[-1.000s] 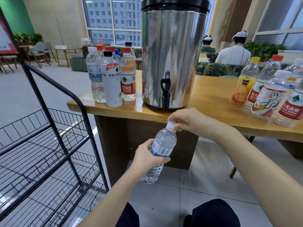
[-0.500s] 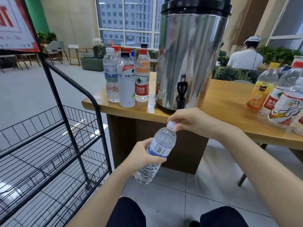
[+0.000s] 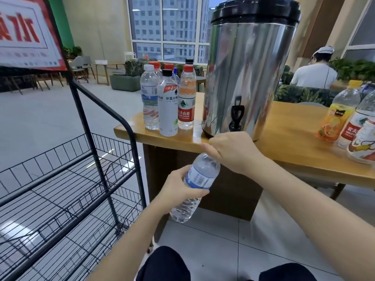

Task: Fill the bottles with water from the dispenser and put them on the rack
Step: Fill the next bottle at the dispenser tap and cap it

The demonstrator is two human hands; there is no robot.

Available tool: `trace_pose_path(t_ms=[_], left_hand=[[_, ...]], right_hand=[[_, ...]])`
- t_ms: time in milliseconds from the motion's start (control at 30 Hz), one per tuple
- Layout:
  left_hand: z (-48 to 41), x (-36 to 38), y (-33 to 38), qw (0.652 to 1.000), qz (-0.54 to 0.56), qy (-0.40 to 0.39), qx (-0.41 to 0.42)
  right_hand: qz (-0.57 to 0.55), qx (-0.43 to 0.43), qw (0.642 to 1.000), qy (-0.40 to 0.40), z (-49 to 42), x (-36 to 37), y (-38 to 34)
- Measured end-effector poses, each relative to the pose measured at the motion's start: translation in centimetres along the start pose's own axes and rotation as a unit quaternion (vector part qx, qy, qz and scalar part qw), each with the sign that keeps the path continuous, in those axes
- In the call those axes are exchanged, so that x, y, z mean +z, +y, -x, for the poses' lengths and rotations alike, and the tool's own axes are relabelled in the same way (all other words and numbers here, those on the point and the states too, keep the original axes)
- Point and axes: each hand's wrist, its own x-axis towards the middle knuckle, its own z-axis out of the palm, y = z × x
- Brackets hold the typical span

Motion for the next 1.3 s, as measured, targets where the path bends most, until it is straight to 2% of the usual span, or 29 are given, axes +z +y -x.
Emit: trace_pose_path(t_ms=[67, 167, 233, 300, 333, 367, 433, 467, 500, 567, 600, 767, 833, 900, 967, 1067, 1167, 1300], left_hand=[[0.0, -0.6, 0.0, 1.0, 0.003, -0.021, 0.001], [0.1, 0.4, -0.2, 0.996, -0.043, 0.072, 0.003], [0.1, 0.8, -0.1, 0.992, -0.029, 0.123, -0.004], [-0.3, 0.4, 0.1, 0.991, 0.012, 0.132, -0.014], [-0.5, 0.0, 0.5, 0.99, 0.038, 0.133, -0.018], [-0.7, -0.6, 0.9, 0.988, 0.071, 0.135, -0.022], [-1.5, -2.2, 1.8, 0.977, 0.153, 0.147, -0.03], [-2.1, -2.9, 2.4, 0.971, 0.182, 0.155, -0.028], [-2.8, -3.6, 3.1, 0.967, 0.196, 0.161, -0.02], [-4.5, -4.4, 4.7, 0.964, 0.198, 0.179, -0.006], [-5.6, -4.6, 5.6, 0.963, 0.195, 0.186, 0.0], [-10.3, -5.5, 9.0, 0.977, 0.067, 0.192, 0.065], [-11.2, -6.1, 8.9, 0.969, 0.016, 0.224, 0.1], [-11.6, -6.6, 7.3, 0.955, 0.001, 0.272, 0.116], [-12.3, -7.1, 4.7, 0.95, -0.006, 0.3, 0.086], [-13.6, -7.7, 1.6, 0.961, -0.021, 0.275, 0.028], [-14.4, -7.6, 0.3, 0.964, -0.025, 0.263, 0.037], [-15.1, -7.3, -0.6, 0.954, -0.031, 0.294, 0.044]], right_hand=[[-0.044, -0.029, 0.998, 0.017, -0.6, -0.3, 0.5], [-0.003, 0.047, 0.999, -0.007, -1.4, -0.3, -0.8], [0.027, 0.085, 0.996, -0.018, -1.9, 0.2, -1.9], [-0.036, 0.091, 0.995, 0.023, -2.0, 0.3, -2.3], [-0.127, 0.117, 0.985, 0.029, -1.9, 0.2, -2.2], [-0.252, 0.148, 0.956, 0.008, -1.6, 0.3, -2.1], [-0.489, 0.213, 0.843, -0.069, -0.9, 1.2, -1.8], [-0.535, 0.213, 0.809, -0.116, -0.5, 2.1, -2.0], [-0.549, 0.197, 0.799, -0.148, -0.1, 2.8, -2.3], [-0.548, 0.157, 0.804, -0.166, -0.2, 4.4, -3.3], [-0.553, 0.147, 0.807, -0.145, -0.9, 4.8, -4.0], [-0.563, 0.219, 0.797, 0.031, -5.8, 5.4, -4.4], [-0.539, 0.241, 0.804, 0.065, -7.4, 6.4, -3.6], [-0.499, 0.284, 0.816, 0.068, -8.8, 7.5, -2.8], [-0.472, 0.313, 0.821, 0.071, -9.9, 8.8, -2.2], [-0.463, 0.337, 0.817, 0.063, -11.0, 10.7, -1.9], [-0.469, 0.348, 0.809, 0.065, -11.8, 12.1, -2.0], [-0.459, 0.356, 0.81, 0.081, -12.6, 12.6, -2.1]])
